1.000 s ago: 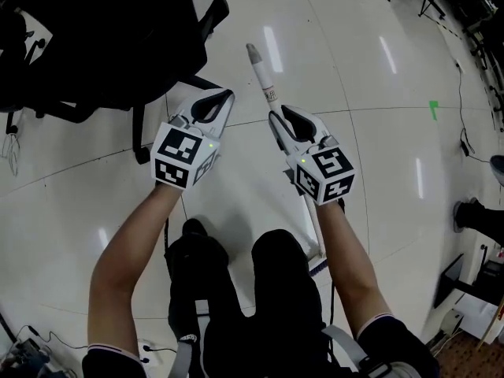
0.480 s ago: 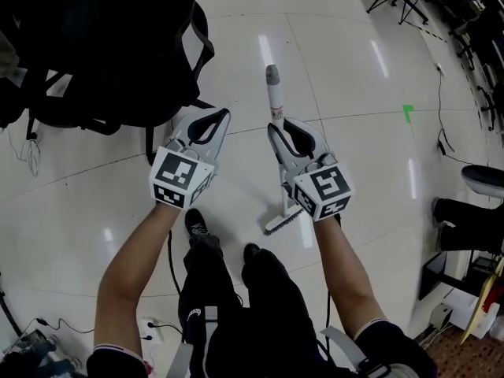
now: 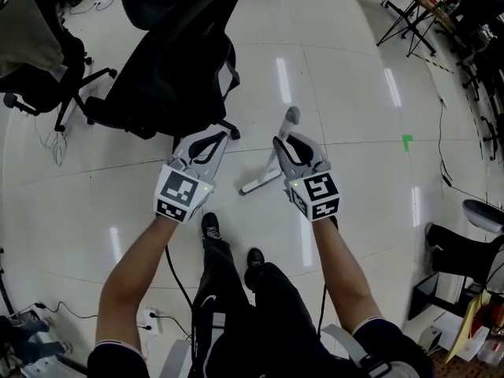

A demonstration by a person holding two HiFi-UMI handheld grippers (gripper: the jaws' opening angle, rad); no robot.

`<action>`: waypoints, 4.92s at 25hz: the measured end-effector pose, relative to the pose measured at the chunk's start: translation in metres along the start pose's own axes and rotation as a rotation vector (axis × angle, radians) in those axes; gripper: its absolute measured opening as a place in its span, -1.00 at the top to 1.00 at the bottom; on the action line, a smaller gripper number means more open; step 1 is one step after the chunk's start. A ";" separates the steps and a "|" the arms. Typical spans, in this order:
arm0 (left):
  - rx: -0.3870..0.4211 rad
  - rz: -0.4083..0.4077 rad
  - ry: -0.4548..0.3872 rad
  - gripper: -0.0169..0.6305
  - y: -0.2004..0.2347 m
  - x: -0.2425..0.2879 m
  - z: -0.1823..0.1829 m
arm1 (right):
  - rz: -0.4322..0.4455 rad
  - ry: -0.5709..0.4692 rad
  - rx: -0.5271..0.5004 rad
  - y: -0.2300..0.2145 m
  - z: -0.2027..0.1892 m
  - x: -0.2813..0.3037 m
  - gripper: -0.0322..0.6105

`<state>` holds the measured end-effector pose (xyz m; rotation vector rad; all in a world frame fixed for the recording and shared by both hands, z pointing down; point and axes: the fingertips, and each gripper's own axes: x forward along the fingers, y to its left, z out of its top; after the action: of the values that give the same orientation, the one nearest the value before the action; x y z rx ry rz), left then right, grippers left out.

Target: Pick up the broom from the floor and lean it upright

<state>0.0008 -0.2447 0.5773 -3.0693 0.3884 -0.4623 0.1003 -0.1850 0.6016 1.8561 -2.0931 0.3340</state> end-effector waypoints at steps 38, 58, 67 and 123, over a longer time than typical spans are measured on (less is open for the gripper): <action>-0.330 0.290 0.056 0.95 0.110 -0.010 0.003 | 0.267 0.149 -0.002 0.012 0.090 0.287 0.64; -0.354 0.403 0.077 0.95 0.107 -0.014 0.015 | 0.353 0.183 -0.003 0.012 0.086 0.285 0.25; -0.333 0.365 0.054 0.95 0.101 -0.029 0.032 | 0.318 0.098 0.029 0.017 0.124 0.230 0.23; -0.395 0.285 -0.064 0.95 0.081 -0.093 0.149 | 0.329 -0.199 0.070 0.081 0.255 0.037 0.88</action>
<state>-0.0615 -0.3037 0.4036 -3.2994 1.0095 -0.3054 -0.0049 -0.3055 0.3841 1.6359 -2.5593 0.3134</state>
